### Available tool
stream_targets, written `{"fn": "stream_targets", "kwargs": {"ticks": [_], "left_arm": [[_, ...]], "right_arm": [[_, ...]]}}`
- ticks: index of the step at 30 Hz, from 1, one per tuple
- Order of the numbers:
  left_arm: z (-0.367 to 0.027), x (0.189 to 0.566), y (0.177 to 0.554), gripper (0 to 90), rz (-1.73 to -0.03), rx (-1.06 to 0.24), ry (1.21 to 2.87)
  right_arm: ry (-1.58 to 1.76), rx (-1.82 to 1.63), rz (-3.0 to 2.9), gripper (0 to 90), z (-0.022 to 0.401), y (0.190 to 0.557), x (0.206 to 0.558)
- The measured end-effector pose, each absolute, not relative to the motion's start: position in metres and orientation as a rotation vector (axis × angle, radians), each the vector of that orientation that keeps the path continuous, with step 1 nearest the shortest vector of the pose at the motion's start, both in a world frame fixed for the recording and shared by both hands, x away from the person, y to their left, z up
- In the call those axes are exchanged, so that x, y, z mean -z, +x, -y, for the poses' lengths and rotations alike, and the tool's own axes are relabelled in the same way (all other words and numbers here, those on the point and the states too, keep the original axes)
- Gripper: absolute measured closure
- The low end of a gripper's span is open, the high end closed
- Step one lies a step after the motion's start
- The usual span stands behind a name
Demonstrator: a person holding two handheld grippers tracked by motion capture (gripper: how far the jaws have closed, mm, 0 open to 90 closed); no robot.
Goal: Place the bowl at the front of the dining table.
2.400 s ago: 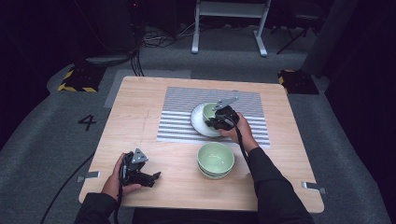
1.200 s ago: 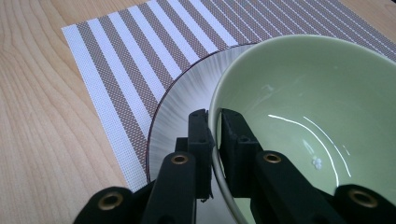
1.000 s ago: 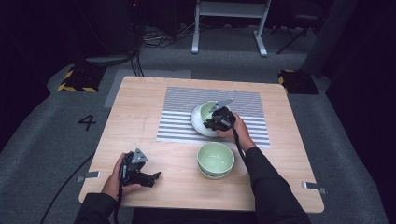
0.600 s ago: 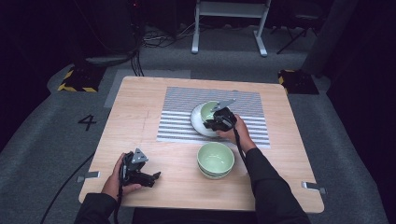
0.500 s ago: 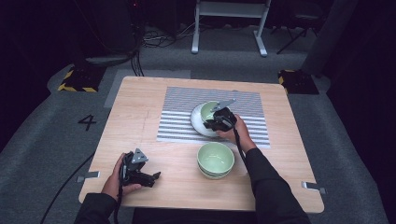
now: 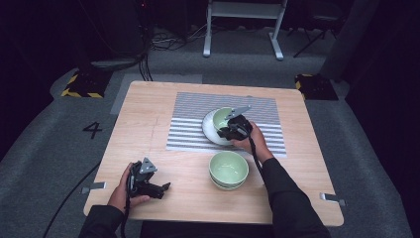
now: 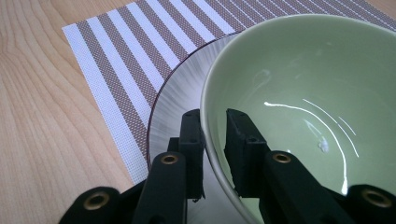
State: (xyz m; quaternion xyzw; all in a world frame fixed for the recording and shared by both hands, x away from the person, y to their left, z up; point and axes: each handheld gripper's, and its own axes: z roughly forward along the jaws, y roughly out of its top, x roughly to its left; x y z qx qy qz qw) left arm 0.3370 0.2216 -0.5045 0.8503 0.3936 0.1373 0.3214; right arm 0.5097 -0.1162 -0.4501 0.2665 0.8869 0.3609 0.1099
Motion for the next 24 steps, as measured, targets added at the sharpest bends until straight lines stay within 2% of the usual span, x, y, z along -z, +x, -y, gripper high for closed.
{"fn": "stream_targets", "kwargs": {"ticks": [16,24], "left_arm": [[-0.222,0.504,0.337,0.4,-1.034,-0.359,2.235],[-0.222,0.504,0.337,0.4,-1.035,-0.359,2.234]], "right_arm": [[0.819,-1.001,-2.592,62.2,0.127,0.505,0.450],[0.837,-0.949,-2.576,49.7,0.129,0.501,0.445]]}}
